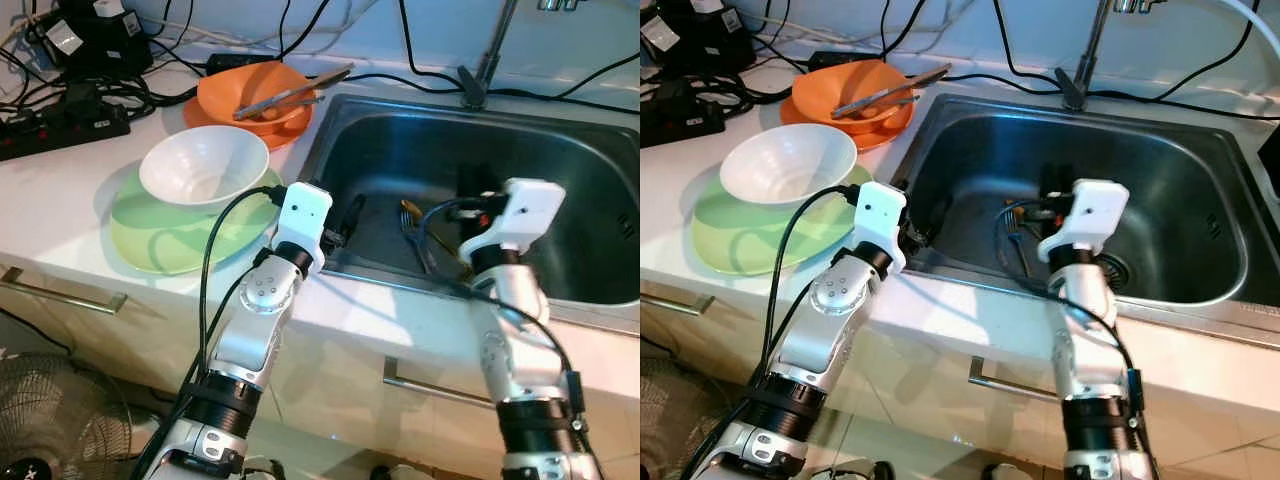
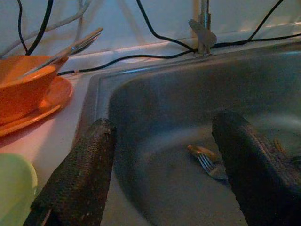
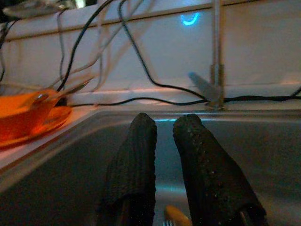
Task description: Kitchen organization
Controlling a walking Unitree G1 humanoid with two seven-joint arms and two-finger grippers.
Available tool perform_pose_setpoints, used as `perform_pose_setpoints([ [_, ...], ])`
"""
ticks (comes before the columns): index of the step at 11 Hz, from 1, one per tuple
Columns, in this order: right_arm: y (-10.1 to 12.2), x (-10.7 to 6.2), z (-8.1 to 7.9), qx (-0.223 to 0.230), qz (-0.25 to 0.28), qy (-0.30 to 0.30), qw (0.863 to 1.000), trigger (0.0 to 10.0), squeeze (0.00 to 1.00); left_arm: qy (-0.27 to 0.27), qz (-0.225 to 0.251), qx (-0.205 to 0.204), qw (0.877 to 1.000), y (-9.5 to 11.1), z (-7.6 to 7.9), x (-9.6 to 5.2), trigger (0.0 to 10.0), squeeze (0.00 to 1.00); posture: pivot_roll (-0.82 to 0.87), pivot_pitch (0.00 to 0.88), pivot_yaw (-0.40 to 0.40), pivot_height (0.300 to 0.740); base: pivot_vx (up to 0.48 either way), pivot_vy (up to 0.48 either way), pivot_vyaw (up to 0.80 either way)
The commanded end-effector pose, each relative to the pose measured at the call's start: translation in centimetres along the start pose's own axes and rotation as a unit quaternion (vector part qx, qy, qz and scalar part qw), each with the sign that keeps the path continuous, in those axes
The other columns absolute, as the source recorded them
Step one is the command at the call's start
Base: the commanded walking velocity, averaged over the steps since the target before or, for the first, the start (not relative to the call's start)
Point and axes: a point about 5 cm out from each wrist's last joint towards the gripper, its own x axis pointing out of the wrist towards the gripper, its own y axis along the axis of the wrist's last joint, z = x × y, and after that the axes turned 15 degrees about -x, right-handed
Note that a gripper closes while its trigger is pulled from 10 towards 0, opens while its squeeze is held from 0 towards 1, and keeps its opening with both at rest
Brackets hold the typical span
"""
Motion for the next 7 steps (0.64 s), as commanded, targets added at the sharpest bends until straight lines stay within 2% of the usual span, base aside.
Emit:
perform_pose_setpoints([
  [1, -0.8, -0.7, -0.8, 0.000, -0.022, 0.013, 1.000, 10.0, 0.00, 0.001, 0.011, 0.011, 1.000, 0.2, 0.1, -0.1, 10.0, 0.00, 0.03, 0.090, 0.028, 0.740, 0.000, 0.000, 0.00],
  [3, -0.6, -0.4, -0.3, -0.001, -0.021, 0.004, 1.000, 10.0, 0.00, 0.002, 0.027, 0.020, 0.999, 0.5, -0.1, -0.1, 10.0, 0.00, 0.02, 0.074, 0.034, 0.740, 0.000, 0.000, 0.00],
  [5, -0.6, -0.1, -0.6, 0.001, -0.016, 0.004, 1.000, 10.0, 0.00, 0.009, 0.046, 0.024, 0.999, 1.0, -0.4, 0.2, 10.0, 0.00, 0.01, 0.068, 0.027, 0.740, 0.000, 0.000, 0.00],
  [7, -1.0, 0.1, -1.3, 0.003, -0.025, 0.020, 0.999, 10.0, 0.00, -0.012, 0.068, 0.054, 0.996, 2.5, 0.4, 0.5, 10.0, 0.00, 0.04, 0.068, 0.013, 0.740, 0.000, 0.000, 0.00],
])
